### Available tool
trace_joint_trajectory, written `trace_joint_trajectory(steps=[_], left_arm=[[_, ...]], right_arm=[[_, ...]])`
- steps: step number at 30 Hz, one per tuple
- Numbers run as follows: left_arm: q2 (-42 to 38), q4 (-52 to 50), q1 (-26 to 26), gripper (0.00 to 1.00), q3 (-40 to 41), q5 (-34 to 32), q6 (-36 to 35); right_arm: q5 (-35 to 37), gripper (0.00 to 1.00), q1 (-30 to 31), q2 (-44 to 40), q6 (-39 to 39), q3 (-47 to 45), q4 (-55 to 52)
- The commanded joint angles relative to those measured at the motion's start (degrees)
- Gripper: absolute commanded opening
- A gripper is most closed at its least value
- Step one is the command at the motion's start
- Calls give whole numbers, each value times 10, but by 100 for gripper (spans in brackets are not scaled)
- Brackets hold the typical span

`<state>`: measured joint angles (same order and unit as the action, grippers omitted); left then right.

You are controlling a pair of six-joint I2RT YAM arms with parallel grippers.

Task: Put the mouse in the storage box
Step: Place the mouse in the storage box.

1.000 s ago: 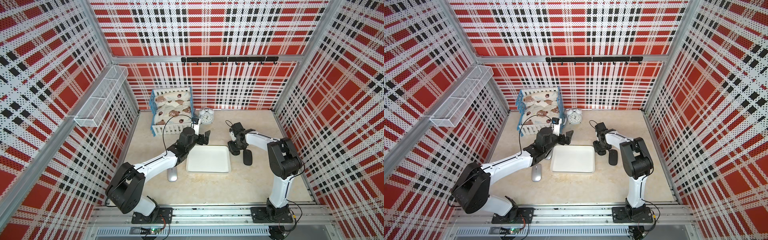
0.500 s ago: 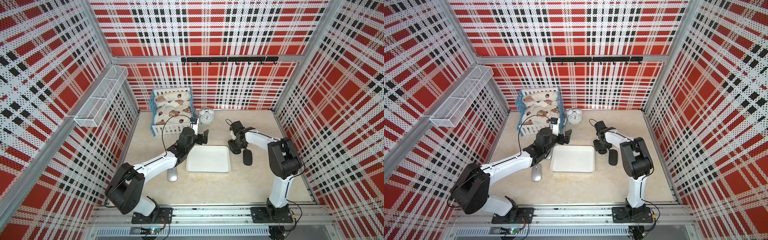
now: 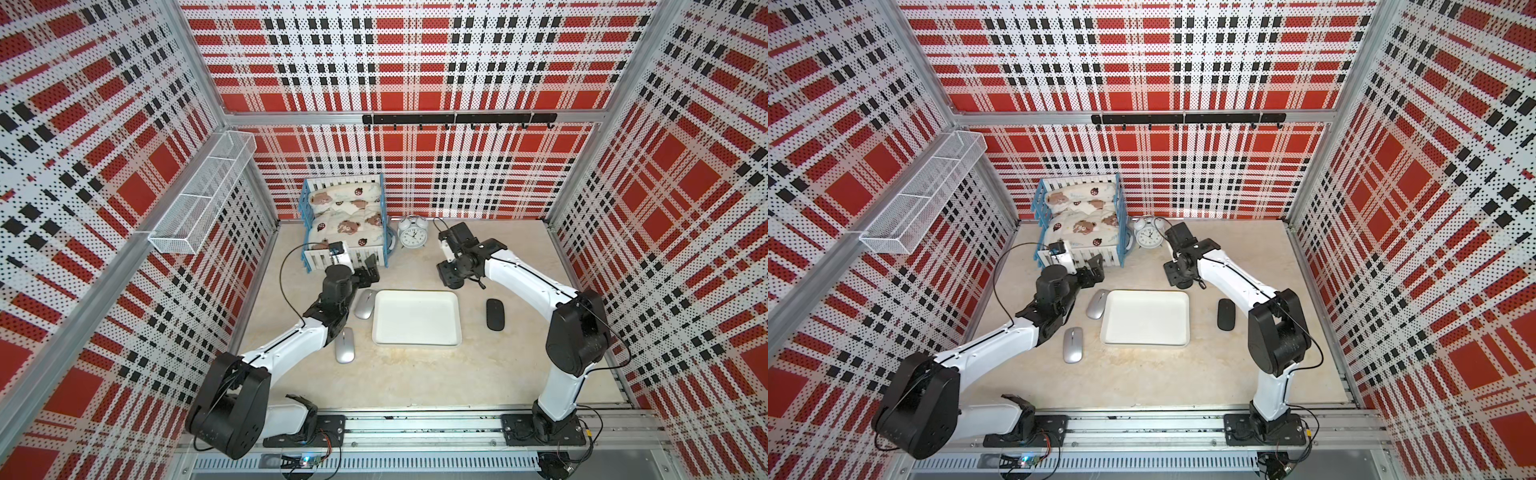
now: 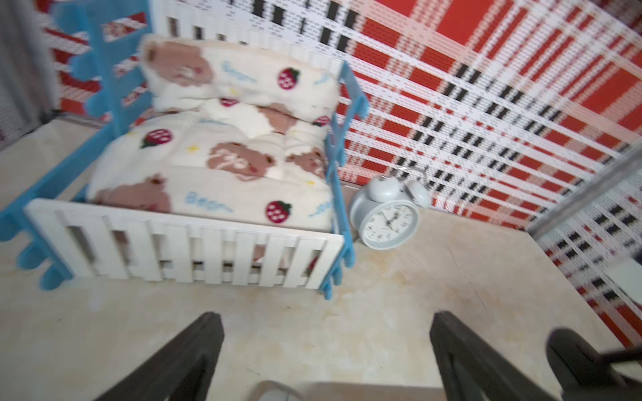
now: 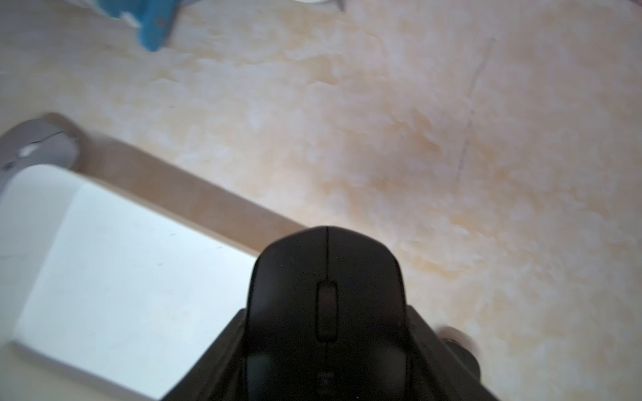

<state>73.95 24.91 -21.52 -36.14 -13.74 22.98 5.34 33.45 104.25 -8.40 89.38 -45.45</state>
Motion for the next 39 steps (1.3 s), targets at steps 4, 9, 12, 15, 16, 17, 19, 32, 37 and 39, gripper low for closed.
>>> trace_joint_trajectory(steps=[4, 9, 12, 15, 16, 17, 19, 32, 37, 39], left_arm=[[-51, 43, 7, 99, 30, -12, 24], [-67, 42, 18, 99, 47, -32, 37], [-71, 28, 20, 99, 46, -44, 45], [-77, 23, 20, 99, 50, -47, 45], [-79, 23, 20, 99, 53, -50, 46], [-81, 24, 20, 99, 54, -55, 48], [-85, 23, 20, 99, 55, -59, 49], [-97, 18, 18, 99, 66, -56, 60], [-87, 18, 18, 99, 60, -49, 55], [-89, 17, 16, 99, 62, -50, 56]], right_arm=[[-84, 46, 94, 22, 1, 11, -6], [-132, 46, 120, 69, -41, 15, 35], [-123, 46, 121, 100, -89, 35, 32], [-118, 45, 122, 111, -160, 36, 66], [-117, 44, 125, 114, -187, 33, 84], [-113, 43, 128, 119, -208, 30, 98], [-101, 43, 144, 136, -229, 40, 103], [-11, 44, 197, 185, -296, 57, 91], [24, 45, 200, 197, -309, 72, 82], [27, 45, 199, 202, -310, 80, 80]])
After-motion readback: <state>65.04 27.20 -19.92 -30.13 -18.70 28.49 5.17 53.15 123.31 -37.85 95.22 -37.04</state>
